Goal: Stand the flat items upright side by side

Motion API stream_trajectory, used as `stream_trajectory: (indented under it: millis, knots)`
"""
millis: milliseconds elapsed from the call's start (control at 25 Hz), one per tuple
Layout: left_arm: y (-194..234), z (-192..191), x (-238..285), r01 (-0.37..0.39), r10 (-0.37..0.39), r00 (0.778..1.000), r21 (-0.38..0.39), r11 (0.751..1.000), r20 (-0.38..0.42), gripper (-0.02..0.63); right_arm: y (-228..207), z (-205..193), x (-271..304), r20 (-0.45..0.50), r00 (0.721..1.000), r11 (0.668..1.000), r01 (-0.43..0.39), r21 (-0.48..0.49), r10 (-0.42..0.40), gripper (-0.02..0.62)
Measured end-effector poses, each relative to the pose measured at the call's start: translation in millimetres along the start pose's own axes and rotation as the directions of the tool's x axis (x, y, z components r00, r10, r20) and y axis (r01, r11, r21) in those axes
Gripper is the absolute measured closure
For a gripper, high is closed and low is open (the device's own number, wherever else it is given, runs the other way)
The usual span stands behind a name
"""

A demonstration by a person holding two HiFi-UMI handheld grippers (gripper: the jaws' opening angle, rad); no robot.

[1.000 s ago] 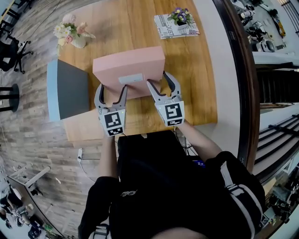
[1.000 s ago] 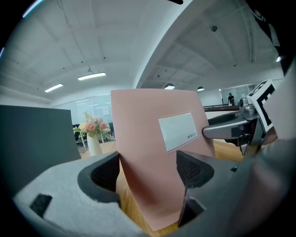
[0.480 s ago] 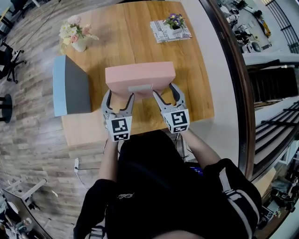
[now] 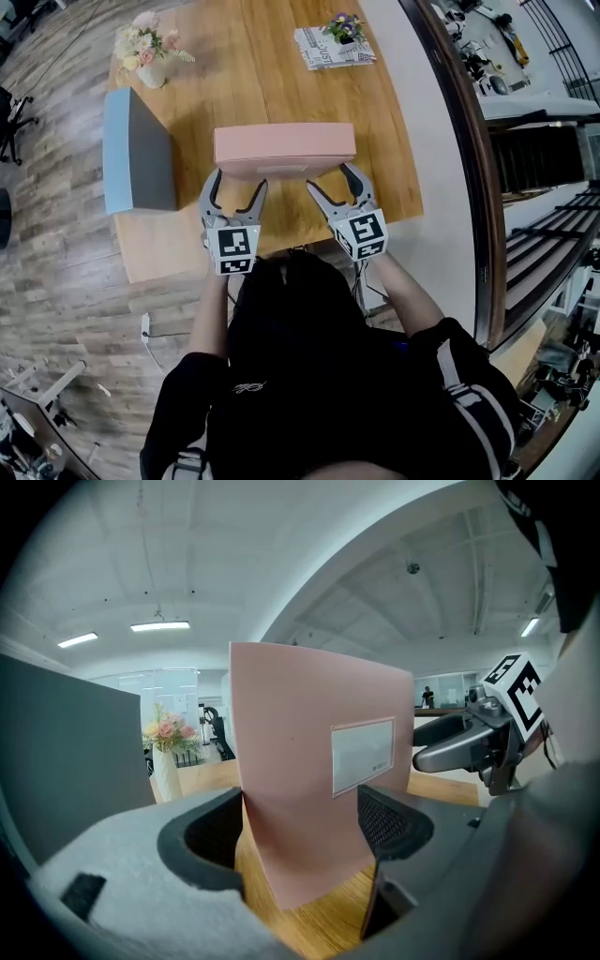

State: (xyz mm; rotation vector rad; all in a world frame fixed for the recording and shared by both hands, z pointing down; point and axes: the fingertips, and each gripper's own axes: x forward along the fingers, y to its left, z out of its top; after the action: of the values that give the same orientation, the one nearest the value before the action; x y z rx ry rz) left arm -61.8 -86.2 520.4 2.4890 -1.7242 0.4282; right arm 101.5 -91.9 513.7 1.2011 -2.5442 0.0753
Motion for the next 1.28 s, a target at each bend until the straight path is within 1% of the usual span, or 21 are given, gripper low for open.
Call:
stream_trajectory:
  millis: [120,240,320,400,480,640,720,760,840,920,1040,1160,1280]
  knots:
    - [-0.3,-0.2,1.0,-0.002,0.002,1.000,-0.018,1.000,-0.007,0.219,-4.0,-0.8,-2.1,-0.028,0.994,0.994,-0.108,-0.015,0.108,0.267]
    - [-0.6,-0.3,1.5,-0.020,0.019,1.000,-0.033,0.999,-0.015,0.221,-8.1,3.5,-9.8,-0.072,0.967,0.967,-0.247,-0.064,0.243,0.267]
    - [0.3,-0.4,1.7,-0.042,0.041,0.999,-0.048,0.998,-0.015,0.221,-15.3,7.1,-14.8,-0.102,0.946,0.939,-0.321,-0.127,0.309,0.252]
    - [1.4,0.0,3.5,-0.070,0.069,0.997,-0.056,0.996,-0.019,0.221,-27.5,10.9,-16.6,-0.127,0.925,0.907,-0.378,-0.187,0.359,0.235]
    - [1.3,-0.1,5.1,-0.093,0.092,0.995,-0.065,0.993,-0.027,0.221,-37.6,17.9,-13.6,-0.133,0.902,0.874,-0.431,-0.224,0.411,0.216]
    - [0.1,0.4,4.0,-0.141,0.136,0.989,-0.100,0.985,-0.052,0.221,-37.4,40.4,2.9,-0.110,0.847,0.803,-0.528,-0.276,0.520,0.189]
    - [-1.7,3.3,0.9,-0.166,0.160,0.986,-0.133,0.977,-0.054,0.221,-32.8,52.5,7.9,-0.084,0.824,0.778,-0.559,-0.286,0.561,0.192]
    - [-2.4,4.7,-1.7,-0.179,0.173,0.983,-0.147,0.973,-0.054,0.221,-30.7,57.8,9.4,-0.066,0.815,0.772,-0.569,-0.284,0.576,0.204]
    - [-3.6,6.1,-9.5,-0.206,0.199,0.978,-0.163,0.965,-0.057,0.221,-28.4,65.3,12.0,-0.029,0.805,0.770,-0.577,-0.273,0.593,0.262]
    - [-5.0,4.7,-21.2,-0.234,0.227,0.972,-0.172,0.957,-0.064,0.221,-27.9,66.7,12.9,-0.002,0.801,0.772,-0.578,-0.263,0.599,0.272]
    - [-3.6,-3.4,-47.3,-0.289,0.278,0.957,-0.190,0.938,-0.087,0.221,-25.3,65.1,10.8,0.028,0.801,0.779,-0.572,-0.257,0.597,0.275]
    - [7.8,-15.5,-81.0,-0.357,0.338,0.933,-0.185,0.916,-0.126,0.221,-16.7,66.0,8.2,0.056,0.804,0.789,-0.565,-0.240,0.592,0.276]
    - [29.8,-27.2,-120.6,-0.429,0.405,0.900,-0.168,0.887,-0.162,0.221,-4.6,67.9,7.8,0.078,0.813,0.807,-0.554,-0.202,0.577,0.281]
